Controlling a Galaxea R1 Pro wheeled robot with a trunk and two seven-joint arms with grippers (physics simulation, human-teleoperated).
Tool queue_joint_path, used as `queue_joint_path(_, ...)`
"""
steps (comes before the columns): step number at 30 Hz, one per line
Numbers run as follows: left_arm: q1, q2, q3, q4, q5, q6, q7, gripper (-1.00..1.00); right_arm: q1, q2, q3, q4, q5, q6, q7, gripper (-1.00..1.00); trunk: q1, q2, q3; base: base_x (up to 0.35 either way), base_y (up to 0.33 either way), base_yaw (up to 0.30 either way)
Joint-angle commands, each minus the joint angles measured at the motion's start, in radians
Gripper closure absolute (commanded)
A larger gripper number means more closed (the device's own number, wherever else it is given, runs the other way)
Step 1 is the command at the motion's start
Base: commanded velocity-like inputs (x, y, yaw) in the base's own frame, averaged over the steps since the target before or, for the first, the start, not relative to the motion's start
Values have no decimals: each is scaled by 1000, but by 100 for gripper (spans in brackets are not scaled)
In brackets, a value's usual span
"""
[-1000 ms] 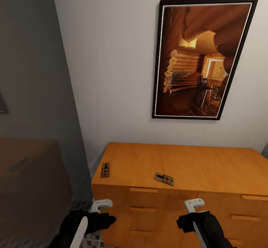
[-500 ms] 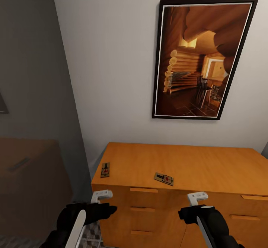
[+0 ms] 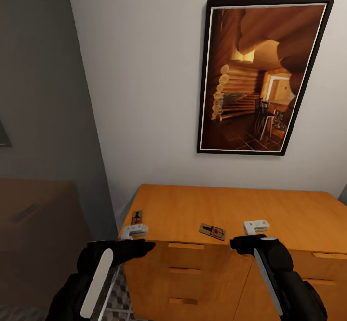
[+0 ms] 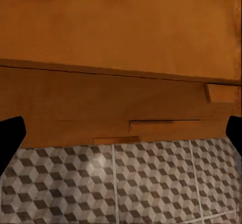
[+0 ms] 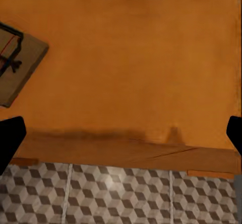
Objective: Take the four mousetraps from the cabinet in the bathroom and place them on the bathroom floor. Make sure all four end up on the same floor surface, and ensure that at least two of them are either under or directly next to the same bathroom sink.
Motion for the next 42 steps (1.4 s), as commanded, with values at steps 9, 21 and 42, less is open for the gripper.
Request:
queue_joint_path(9,-178,-2,-1,55,50,5,1,-100,-158,2,2,14,8,5,-3,-100,0,-1,-1,0,0,0)
queue_joint_path(21,-452,-2,-1,315,55,5,-14,-100,-347,12,3,155,7,5,-8,-100,0,-1,-1,0,0,0)
queue_joint_path(42,-856,28,-14,929,41,5,-22,-100,-681,6,93,550,1,5,198,-100,0,-1,-1,0,0,0)
